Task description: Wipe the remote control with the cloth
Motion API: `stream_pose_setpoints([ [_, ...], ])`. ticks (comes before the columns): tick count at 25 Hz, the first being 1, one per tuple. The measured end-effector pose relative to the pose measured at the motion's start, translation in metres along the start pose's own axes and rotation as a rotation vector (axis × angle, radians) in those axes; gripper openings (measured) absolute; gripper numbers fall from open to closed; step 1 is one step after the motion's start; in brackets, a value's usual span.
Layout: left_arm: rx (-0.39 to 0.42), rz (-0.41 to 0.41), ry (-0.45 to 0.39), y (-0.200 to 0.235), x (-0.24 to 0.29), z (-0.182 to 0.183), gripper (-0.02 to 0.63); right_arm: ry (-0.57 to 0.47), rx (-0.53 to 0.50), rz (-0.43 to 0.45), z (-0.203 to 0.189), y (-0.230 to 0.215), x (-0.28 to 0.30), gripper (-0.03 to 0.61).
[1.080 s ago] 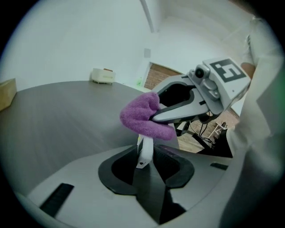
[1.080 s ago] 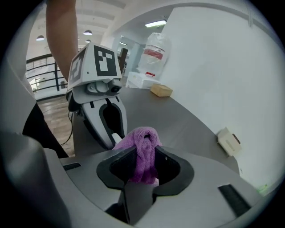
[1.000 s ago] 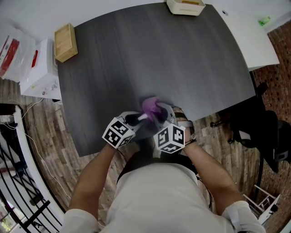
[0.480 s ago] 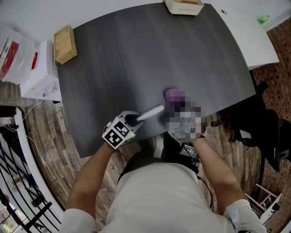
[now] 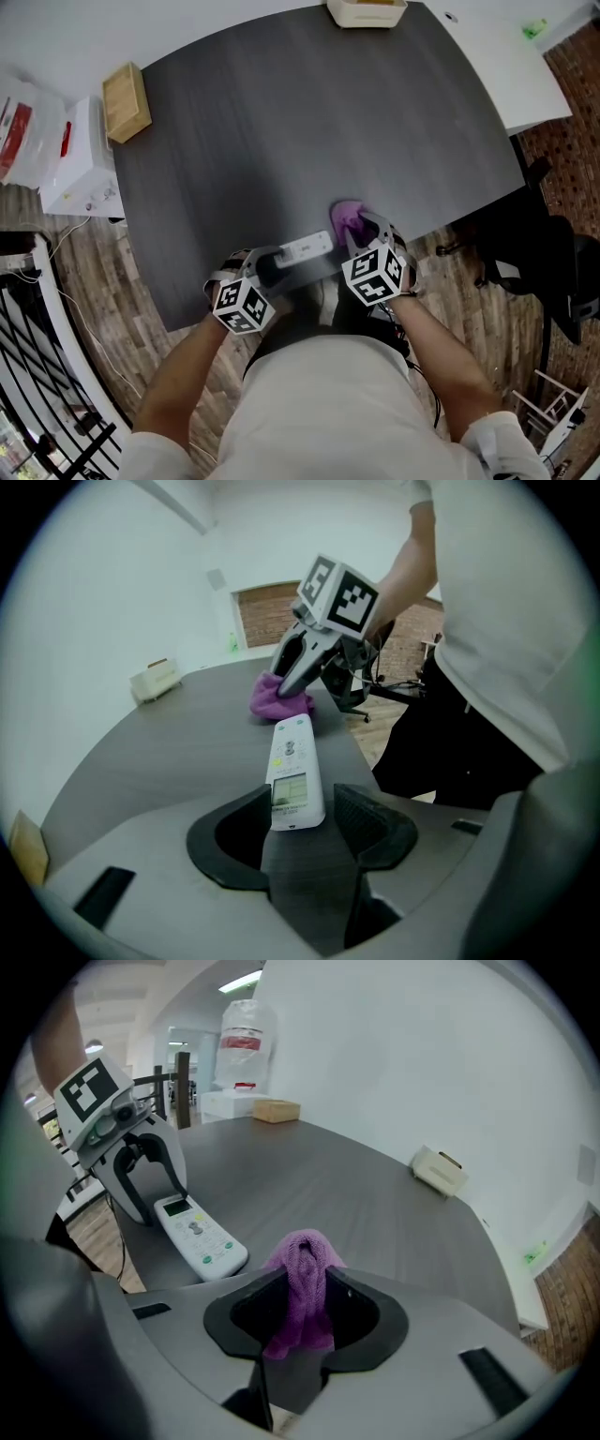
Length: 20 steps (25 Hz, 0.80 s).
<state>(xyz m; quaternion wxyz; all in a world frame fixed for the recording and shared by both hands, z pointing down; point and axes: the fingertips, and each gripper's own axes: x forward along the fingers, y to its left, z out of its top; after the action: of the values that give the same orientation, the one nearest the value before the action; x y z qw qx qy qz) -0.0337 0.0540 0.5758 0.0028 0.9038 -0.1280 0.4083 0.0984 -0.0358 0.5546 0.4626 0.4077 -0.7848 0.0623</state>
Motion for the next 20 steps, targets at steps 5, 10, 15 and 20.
stream_pose_setpoints([
  [5,-0.004,0.025,-0.027,0.002,-0.007,0.014,0.201,0.007,-0.031,0.03,0.002,0.011,0.006,0.121],
  [10,-0.016,0.005,0.027,0.005,0.016,0.017,0.21,0.019,-0.045,0.043,0.001,0.015,0.008,0.121],
  [15,-0.165,0.021,0.089,0.015,0.03,0.011,0.207,0.016,-0.06,0.076,0.003,0.028,0.004,0.121],
  [20,-0.173,0.049,0.106,0.015,0.03,0.011,0.202,-0.006,-0.004,0.119,0.004,0.042,-0.013,0.121],
])
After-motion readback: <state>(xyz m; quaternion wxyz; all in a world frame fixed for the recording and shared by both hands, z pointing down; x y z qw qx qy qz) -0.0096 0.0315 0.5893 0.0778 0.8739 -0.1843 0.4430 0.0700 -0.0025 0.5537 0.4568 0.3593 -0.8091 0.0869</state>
